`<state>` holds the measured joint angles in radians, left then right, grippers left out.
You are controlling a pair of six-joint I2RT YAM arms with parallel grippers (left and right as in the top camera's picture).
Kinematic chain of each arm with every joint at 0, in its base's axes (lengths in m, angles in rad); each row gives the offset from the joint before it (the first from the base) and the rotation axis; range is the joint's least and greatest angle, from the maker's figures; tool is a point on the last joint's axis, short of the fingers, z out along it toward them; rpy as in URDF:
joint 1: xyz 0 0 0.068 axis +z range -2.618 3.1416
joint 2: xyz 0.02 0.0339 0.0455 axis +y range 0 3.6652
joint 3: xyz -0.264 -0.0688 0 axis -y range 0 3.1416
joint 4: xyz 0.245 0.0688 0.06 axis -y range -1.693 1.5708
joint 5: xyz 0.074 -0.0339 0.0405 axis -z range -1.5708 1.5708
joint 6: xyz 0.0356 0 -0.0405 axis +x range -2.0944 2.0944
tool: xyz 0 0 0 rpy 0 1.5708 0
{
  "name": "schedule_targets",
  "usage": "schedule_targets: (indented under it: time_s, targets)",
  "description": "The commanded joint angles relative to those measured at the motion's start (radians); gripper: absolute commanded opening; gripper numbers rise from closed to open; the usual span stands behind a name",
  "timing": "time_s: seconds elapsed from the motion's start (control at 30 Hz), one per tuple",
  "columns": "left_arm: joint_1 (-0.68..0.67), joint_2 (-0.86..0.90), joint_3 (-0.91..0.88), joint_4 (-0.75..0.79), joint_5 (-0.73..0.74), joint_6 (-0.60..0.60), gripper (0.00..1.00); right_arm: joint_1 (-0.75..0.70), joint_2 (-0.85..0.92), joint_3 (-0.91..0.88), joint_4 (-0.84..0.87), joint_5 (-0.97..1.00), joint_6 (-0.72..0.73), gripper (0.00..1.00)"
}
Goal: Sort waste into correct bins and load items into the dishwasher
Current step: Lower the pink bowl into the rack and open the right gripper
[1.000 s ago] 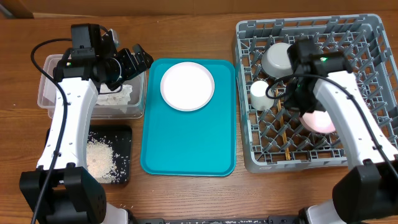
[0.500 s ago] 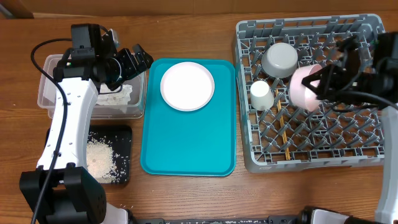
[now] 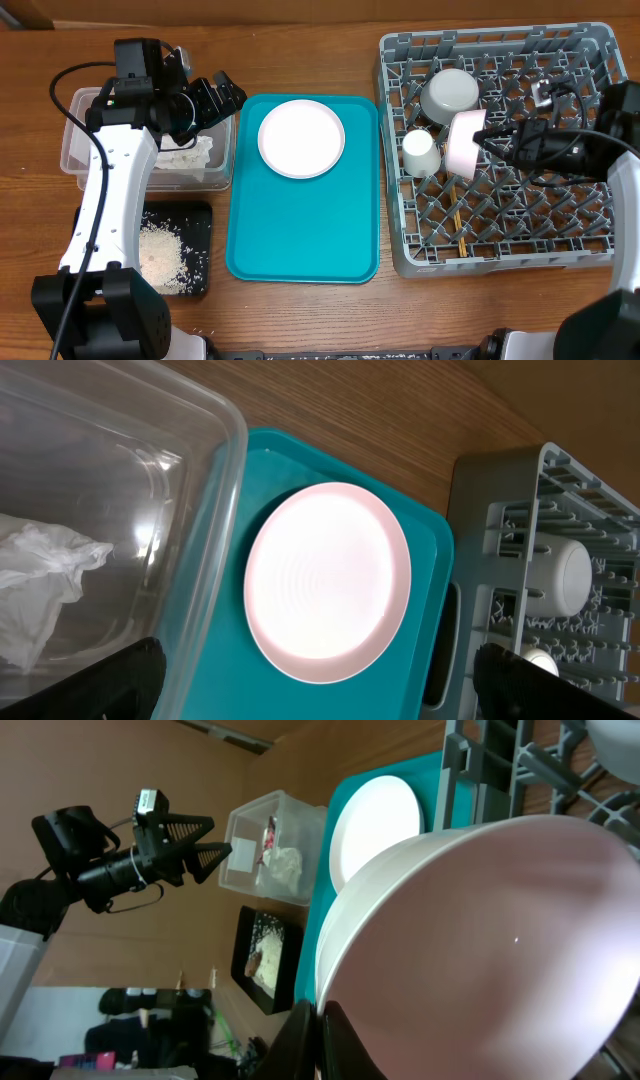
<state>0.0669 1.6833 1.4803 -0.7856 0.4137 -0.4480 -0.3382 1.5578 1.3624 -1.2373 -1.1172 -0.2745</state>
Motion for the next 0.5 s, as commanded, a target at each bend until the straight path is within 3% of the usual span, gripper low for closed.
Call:
schedule_targets:
  time_s: [0.0, 0.47]
  targets:
    - [-0.003, -0.008, 0.026, 0.0, -0.006, 0.007, 1.0, -0.004, 0.031, -0.019, 0.033, -0.074, -0.048, 0.04]
    - [-0.003, -0.008, 0.026, 0.0, -0.006, 0.007, 1.0, -0.005, 0.089, -0.02, 0.075, -0.074, -0.074, 0.04]
